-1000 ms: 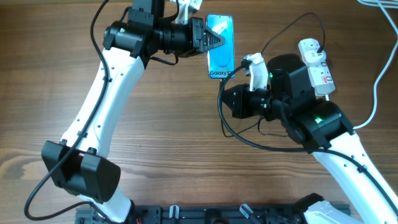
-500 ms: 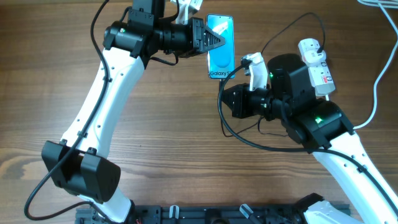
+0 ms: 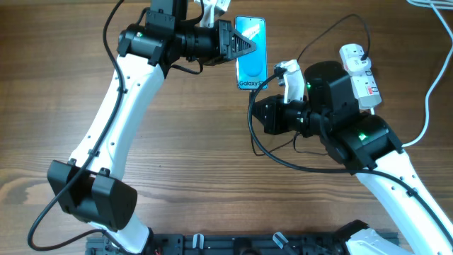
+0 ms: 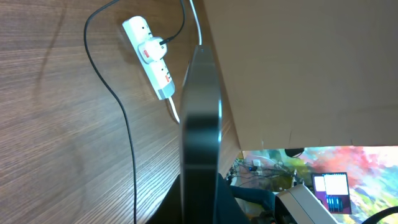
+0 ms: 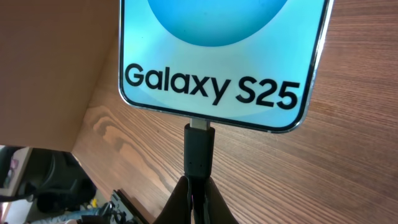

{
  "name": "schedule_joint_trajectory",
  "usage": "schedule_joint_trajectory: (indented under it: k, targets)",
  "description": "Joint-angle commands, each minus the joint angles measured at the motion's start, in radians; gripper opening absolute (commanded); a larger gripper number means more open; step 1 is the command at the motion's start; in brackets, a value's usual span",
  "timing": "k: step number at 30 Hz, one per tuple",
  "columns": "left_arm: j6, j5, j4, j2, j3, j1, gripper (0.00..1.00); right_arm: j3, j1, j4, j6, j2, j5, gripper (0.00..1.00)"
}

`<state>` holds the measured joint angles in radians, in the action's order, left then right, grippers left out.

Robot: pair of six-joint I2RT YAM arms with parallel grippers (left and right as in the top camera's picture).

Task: Plug charger to phone and switch on socket
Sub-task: 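Push the plug up into the phone's port with the right gripper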

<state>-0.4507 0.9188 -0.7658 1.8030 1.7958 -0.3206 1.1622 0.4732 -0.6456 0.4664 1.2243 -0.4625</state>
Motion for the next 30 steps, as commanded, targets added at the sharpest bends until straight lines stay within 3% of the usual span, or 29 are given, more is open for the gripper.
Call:
schedule_joint_trajectory:
  k: [1, 30]
  targets:
    - [0.033, 0.050, -0.006, -0.002, 0.002, -0.003, 0.04, 0.016, 0.000, 0.018, -0.022, -0.018, 0.018, 0.04]
    - [0.025, 0.062, -0.039, -0.002, 0.002, -0.003, 0.04, 0.016, 0.000, 0.075, -0.016, -0.018, 0.064, 0.04]
